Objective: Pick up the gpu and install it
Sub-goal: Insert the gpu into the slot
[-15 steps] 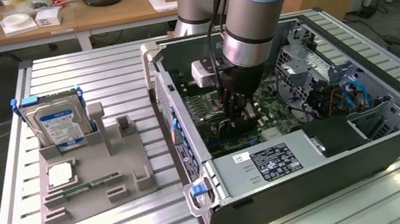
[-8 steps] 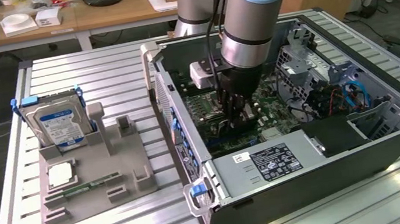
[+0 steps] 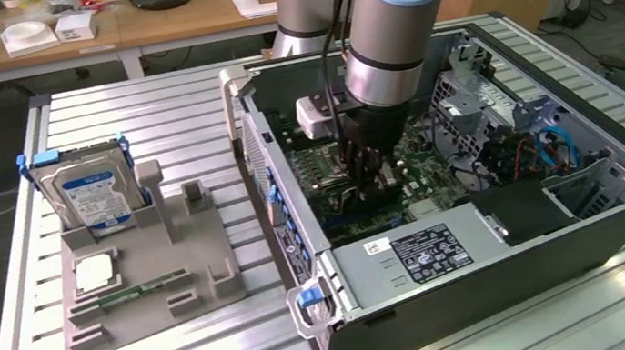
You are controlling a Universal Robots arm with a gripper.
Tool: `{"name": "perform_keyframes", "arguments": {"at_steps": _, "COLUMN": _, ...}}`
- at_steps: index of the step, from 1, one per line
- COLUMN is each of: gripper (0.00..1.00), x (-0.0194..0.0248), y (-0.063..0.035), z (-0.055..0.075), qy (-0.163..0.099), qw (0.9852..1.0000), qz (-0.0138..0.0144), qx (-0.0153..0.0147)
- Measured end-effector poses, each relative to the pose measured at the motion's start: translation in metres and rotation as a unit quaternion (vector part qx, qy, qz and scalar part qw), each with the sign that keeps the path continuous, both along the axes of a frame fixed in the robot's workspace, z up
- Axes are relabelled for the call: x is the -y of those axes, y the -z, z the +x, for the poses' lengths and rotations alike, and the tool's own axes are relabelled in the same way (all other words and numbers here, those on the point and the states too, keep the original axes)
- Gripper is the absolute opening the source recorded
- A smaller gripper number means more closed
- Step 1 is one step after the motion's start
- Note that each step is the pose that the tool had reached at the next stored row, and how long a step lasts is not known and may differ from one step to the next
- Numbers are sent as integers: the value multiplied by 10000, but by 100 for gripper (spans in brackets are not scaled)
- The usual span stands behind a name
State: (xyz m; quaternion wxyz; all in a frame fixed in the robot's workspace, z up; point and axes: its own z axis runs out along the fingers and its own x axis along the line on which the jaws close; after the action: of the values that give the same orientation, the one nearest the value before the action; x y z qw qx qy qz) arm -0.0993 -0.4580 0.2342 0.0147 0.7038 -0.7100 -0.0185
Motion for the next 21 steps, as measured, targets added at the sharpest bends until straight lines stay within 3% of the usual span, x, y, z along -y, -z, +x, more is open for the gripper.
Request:
{"name": "perform_keyframes", "arguments": {"at_steps": 13, "gripper": 26, "x": 0, "y": 9, "z": -10, "qy": 2, "qw": 10000, "qz": 0, "qx": 0}}
{"name": "perform_keyframes", "arguments": {"at_steps": 21, "gripper": 33, "x": 0, "y": -72, "z": -25, "qy": 4, "qw": 10000, "qz": -1, "qx": 11}}
